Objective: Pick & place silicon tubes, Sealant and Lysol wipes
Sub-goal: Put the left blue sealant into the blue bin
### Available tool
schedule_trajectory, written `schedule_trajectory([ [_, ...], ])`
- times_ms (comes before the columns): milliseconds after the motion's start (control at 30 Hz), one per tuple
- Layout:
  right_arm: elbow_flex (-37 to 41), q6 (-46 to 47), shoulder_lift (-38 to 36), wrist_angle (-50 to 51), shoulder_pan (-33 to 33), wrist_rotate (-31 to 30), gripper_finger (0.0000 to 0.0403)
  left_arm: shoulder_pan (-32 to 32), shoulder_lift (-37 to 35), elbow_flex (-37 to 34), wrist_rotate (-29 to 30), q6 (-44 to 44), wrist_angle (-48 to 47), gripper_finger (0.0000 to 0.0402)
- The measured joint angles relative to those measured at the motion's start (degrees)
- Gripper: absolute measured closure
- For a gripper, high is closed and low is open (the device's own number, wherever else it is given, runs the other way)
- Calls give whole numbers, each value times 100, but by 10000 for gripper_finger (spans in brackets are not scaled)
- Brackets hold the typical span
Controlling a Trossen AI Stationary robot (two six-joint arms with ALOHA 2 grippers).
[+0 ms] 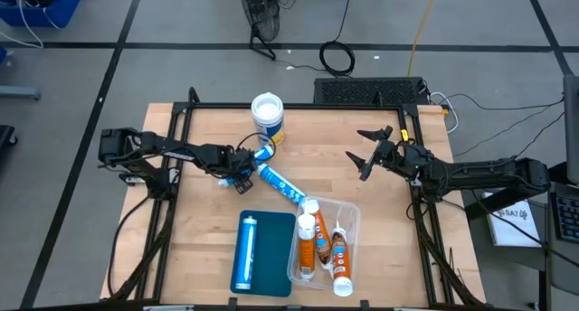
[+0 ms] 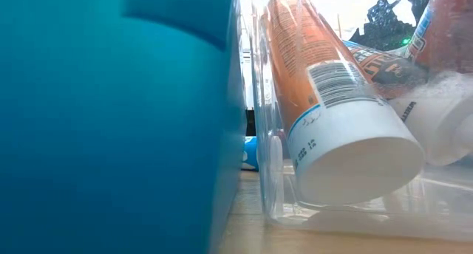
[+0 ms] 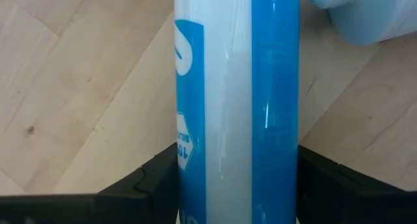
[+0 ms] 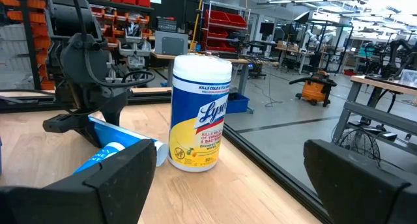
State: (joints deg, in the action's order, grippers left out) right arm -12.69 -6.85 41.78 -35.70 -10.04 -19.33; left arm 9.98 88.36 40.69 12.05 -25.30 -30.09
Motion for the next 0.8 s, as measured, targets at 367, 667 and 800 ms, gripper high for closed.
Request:
schedule_trajectory([
  [367,0,0,1,0,2,-1,39,2,0,-2,17,-2,-9,134],
  [667,0,-1,0,0,1,-1,39,0,0,-2,-2,0,-2,168],
  [800,0,-1,1,0,1,-1,39,0,0,-2,-2,0,-2,169],
])
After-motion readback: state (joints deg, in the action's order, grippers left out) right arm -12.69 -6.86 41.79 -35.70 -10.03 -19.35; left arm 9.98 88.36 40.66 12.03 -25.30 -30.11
